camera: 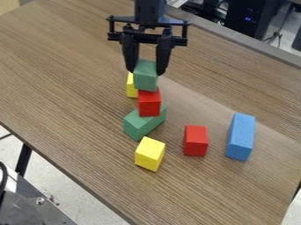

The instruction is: Put the green cube block on top of the red cube

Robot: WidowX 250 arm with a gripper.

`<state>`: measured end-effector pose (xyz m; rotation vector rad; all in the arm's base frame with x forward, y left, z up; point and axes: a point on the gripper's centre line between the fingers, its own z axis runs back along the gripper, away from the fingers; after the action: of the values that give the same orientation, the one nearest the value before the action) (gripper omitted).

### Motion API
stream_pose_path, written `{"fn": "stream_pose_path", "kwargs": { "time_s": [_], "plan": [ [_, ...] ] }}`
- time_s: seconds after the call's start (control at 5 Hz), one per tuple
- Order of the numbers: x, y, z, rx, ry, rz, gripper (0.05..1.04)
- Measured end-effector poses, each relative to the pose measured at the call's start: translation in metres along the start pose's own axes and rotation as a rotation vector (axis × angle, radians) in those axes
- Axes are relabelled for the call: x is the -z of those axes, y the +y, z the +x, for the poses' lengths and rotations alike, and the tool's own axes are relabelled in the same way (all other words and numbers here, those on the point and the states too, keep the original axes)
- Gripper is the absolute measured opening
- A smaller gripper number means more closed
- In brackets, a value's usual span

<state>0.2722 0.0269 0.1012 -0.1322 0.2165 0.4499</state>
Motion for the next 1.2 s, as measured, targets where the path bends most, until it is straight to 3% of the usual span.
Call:
{"fn": "stream_pose_path", "kwargs": {
  "time_s": [1.0,1.2],
  "plan": [
    [0.0087,-0.0089,-0.0090,0.021,0.013,0.009,0.554],
    [0.0089,-0.0102,-0.0090,0.019,0.010,0.009,0.626]
  ]
}}
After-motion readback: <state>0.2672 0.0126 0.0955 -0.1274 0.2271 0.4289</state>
